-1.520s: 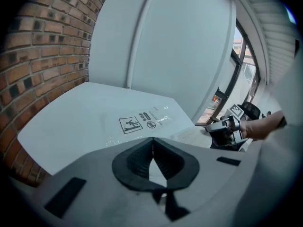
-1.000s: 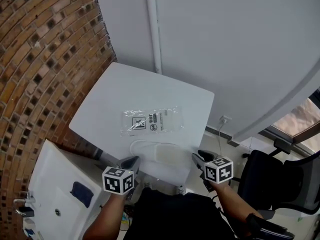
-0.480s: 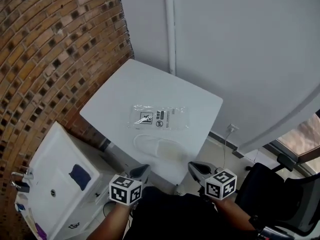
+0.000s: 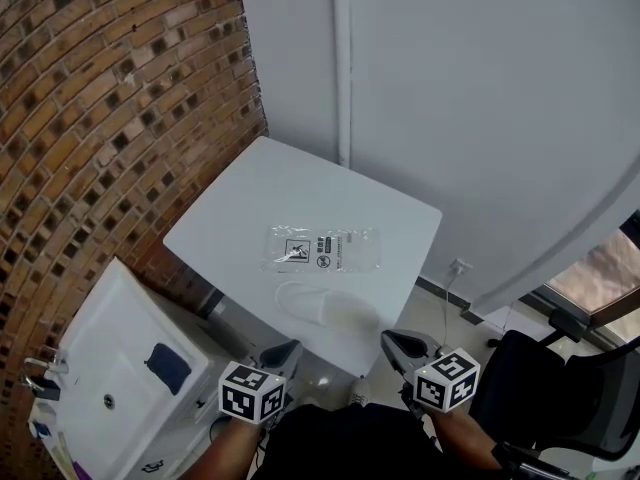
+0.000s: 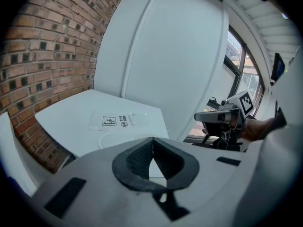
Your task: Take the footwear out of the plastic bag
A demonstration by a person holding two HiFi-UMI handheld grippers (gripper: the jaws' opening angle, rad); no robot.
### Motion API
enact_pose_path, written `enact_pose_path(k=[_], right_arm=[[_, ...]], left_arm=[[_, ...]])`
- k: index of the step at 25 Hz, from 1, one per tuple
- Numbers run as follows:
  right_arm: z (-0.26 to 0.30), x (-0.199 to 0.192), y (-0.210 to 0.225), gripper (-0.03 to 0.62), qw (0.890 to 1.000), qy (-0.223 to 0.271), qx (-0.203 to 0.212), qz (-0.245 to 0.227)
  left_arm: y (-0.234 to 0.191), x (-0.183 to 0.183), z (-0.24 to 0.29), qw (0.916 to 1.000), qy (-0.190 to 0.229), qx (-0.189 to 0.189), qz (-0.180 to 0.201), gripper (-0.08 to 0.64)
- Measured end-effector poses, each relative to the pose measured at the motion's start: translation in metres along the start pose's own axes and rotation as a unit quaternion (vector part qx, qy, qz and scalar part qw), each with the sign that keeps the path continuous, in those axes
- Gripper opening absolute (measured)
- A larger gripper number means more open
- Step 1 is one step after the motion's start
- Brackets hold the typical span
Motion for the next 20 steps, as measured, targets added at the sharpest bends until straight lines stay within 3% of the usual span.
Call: enact_pose_path(k=[5, 11, 20], right_arm=[[-0.008, -0.008, -0.028, 0.0, 1.0, -0.006, -0.025, -0.009], [-0.016, -0.008, -0.039, 0.0, 0.998, 0.006, -0.05, -0.032], [-0.006, -0.008, -0.045, 0.0, 0.998, -0.017, -0.021, -0.052]], left_arm=[[-0.01, -0.025, -0.008, 0.9993, -0.028, -0.018, -0.014, 0.008], [-0.008, -0.027, -0.014, 0.999, -0.006, -0.044, -0.006, 0.008], [0.001, -0.029, -0.029, 0.9993, 0.007, -0.038, 0.005, 0.008]])
Point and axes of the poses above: the fingertips, and each gripper's own axes: z forward along the fingers, y to its right, x out of its top, the point moved 6 cm from there along -z, backward along the fingers, and after that the axes turned 4 degrees about y, right-handed, at the moved point
